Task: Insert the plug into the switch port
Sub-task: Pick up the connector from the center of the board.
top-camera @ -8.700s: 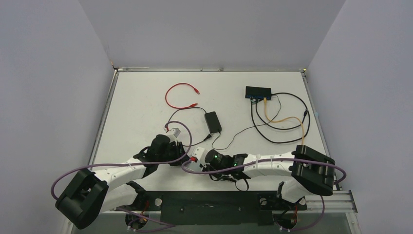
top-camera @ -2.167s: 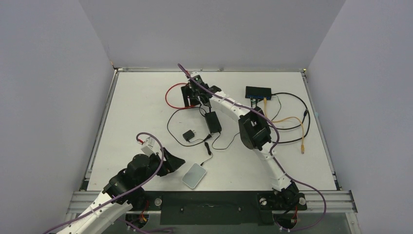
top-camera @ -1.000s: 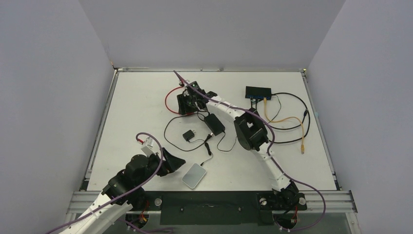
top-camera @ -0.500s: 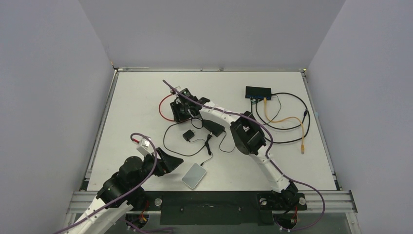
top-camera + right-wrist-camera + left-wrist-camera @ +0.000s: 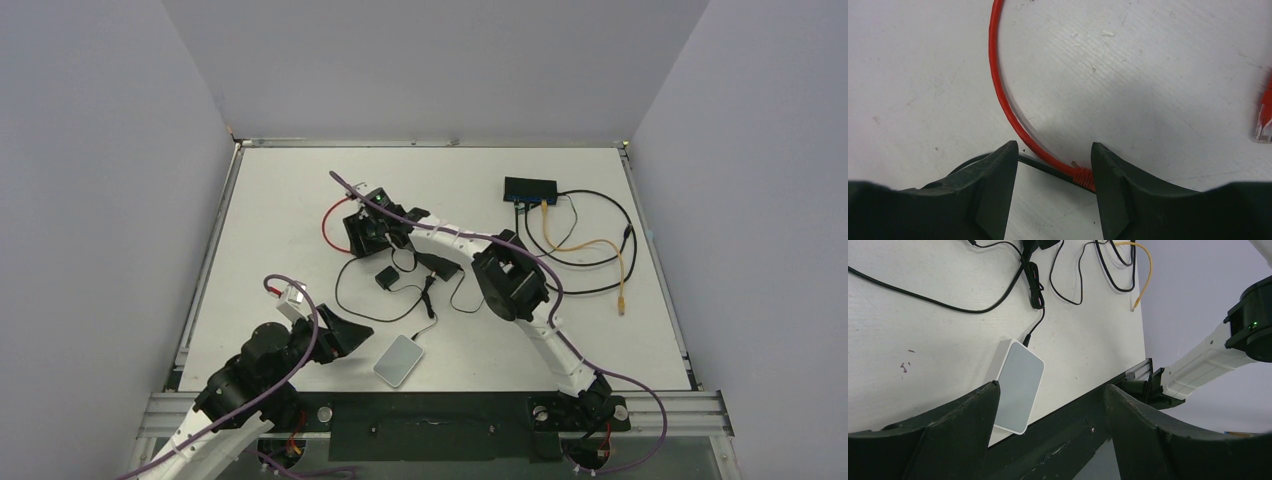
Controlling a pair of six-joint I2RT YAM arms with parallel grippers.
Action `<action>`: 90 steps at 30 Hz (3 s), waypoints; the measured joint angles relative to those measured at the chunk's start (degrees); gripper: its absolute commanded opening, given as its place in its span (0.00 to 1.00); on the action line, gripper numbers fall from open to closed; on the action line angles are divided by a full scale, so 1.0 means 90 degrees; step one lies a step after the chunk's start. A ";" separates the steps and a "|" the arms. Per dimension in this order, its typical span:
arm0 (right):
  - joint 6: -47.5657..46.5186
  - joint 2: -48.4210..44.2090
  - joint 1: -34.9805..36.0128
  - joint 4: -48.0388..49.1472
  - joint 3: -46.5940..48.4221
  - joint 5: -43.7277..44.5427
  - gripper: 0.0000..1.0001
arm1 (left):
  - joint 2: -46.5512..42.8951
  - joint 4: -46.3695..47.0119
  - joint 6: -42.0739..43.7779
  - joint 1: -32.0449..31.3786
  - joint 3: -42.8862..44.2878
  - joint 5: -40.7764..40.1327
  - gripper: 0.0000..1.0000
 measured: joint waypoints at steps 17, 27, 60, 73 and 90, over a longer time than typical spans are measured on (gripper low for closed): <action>-0.0389 0.0039 0.0328 -0.0253 0.0245 0.0017 0.52 | -0.0160 -0.0180 0.0000 0.0000 0.0027 -0.0124 0.75; -0.0772 0.0058 0.0520 -0.0457 0.0342 0.0355 0.50 | -0.0257 -0.0294 0.0002 0.0000 0.0027 -0.0172 0.75; -0.1253 0.0537 0.0610 -0.0454 0.0940 0.0930 0.00 | -0.0226 -0.0304 0.0024 0.0000 0.0027 -0.0284 0.75; -0.0634 -0.0607 0.0537 0.0789 -0.0444 0.1494 0.00 | -0.0265 -0.0546 0.0027 0.0000 0.0231 -0.0410 0.75; 0.0262 -0.3968 0.0483 0.3169 -0.3849 0.1528 0.00 | -0.0155 -0.0243 0.0316 0.0000 0.0578 -0.0408 0.75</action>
